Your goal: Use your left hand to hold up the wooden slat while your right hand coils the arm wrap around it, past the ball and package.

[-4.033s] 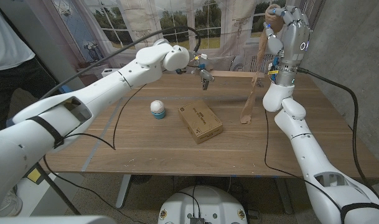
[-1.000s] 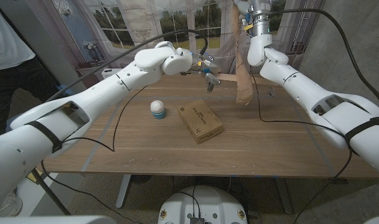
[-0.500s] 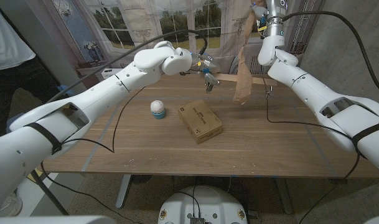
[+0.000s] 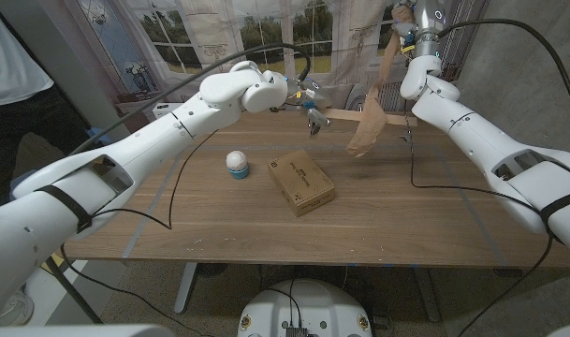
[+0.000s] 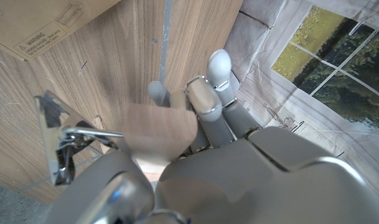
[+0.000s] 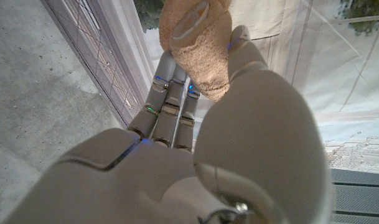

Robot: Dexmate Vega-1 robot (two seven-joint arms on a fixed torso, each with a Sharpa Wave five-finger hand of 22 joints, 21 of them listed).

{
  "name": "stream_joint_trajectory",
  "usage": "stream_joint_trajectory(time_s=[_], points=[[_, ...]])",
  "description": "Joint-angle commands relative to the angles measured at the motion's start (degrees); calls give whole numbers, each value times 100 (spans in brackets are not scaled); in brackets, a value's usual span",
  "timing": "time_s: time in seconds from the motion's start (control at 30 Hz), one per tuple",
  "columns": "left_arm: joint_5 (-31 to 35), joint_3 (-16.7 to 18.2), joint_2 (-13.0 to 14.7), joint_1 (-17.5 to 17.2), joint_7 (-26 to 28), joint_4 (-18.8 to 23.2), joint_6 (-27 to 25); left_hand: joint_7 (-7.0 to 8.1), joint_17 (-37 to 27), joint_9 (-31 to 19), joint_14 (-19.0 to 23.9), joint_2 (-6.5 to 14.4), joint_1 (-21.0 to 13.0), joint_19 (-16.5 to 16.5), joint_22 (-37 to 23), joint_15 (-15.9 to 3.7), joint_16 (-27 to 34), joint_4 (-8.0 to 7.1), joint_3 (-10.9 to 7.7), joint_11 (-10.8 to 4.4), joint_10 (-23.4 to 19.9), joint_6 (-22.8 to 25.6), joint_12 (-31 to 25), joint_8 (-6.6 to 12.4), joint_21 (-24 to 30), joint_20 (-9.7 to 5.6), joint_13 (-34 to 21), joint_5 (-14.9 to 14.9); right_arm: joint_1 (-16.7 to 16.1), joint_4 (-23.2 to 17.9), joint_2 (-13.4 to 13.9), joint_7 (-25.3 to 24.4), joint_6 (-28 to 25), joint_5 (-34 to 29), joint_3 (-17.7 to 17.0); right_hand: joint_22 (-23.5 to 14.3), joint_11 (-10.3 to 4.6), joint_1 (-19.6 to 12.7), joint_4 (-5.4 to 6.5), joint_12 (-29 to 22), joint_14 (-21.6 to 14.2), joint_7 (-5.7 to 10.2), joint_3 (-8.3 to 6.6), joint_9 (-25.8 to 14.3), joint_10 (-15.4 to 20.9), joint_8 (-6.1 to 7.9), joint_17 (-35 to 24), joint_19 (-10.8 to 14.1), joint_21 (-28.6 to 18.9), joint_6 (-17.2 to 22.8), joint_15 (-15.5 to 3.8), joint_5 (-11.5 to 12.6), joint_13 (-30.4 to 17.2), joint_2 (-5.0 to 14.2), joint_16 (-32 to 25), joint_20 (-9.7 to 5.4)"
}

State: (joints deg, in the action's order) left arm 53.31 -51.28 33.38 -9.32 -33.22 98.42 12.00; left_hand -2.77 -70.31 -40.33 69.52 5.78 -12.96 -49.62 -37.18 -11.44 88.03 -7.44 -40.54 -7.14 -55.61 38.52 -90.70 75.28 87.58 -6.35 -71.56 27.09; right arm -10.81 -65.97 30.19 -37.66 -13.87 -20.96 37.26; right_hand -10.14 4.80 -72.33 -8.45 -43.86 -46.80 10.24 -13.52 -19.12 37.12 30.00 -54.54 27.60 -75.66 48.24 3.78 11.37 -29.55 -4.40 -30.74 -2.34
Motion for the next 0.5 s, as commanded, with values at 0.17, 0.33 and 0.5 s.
stream_joint_trajectory(time_s=[0.17, 0.33, 0.5], points=[[34, 58, 19, -47, 101, 73, 16, -160, 1, -2, 5, 46, 31, 20, -18, -27, -20, -224, -249, -12, -18, -147, -22, 54, 30, -157, -11, 0, -10, -89, 190, 706, -793, 365, -10, 2, -808, -1008, 105, -11, -1514, -604, -63, -19, 956, 17, -45, -73, -22, 629, -1677, 117, -30, 1116, 59, -719], [60, 85, 46, -81, 148, 121, 4, -162, 2, 5, 4, 48, 34, 21, -12, -27, -21, -224, -252, -22, -15, -150, -21, 57, 26, -158, -10, 0, 39, 35, 214, 923, -1123, 457, 34, 3, -792, -1007, 109, 0, -1515, -617, -61, -25, 966, 12, -62, -89, -21, 633, -1677, 115, -26, 1122, 84, -719], [54, 99, 44, -87, 170, 121, 17, -170, 2, 6, 6, 47, 36, 22, -16, -26, -21, -223, -254, -39, -15, -151, -21, 66, 30, -158, -11, 0, 108, 166, 262, 1301, -1398, 587, 132, 1, -778, -1010, 109, 11, -1524, -626, -57, -13, 977, 4, -81, -97, -25, 655, -1677, 113, -19, 1122, 103, -718]])
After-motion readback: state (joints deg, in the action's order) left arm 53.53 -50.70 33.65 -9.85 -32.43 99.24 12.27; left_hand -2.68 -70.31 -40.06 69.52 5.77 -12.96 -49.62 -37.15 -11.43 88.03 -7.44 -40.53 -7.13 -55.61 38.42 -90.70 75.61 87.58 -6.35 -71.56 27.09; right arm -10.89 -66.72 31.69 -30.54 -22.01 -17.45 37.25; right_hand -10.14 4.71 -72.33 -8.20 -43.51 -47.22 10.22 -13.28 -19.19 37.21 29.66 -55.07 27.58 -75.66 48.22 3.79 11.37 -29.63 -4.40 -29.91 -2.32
